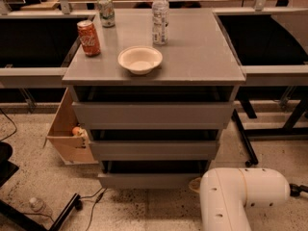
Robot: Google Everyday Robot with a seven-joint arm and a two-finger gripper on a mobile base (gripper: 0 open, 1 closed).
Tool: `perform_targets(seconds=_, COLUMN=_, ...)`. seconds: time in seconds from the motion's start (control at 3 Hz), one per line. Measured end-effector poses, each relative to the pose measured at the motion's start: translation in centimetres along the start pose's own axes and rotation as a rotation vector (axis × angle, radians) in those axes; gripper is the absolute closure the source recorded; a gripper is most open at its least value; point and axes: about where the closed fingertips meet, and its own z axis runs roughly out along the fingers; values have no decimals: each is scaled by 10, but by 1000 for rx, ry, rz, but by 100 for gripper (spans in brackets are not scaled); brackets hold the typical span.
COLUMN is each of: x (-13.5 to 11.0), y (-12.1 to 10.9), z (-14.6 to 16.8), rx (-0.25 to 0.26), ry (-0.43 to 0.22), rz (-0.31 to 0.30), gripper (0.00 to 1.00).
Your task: Close bottom drawer
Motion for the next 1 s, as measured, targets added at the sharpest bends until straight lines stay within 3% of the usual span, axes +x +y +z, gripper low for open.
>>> perform_targets(seconds=1.0, x=0, y=0, z=0, rx=0, ry=0, rz=0, gripper=28)
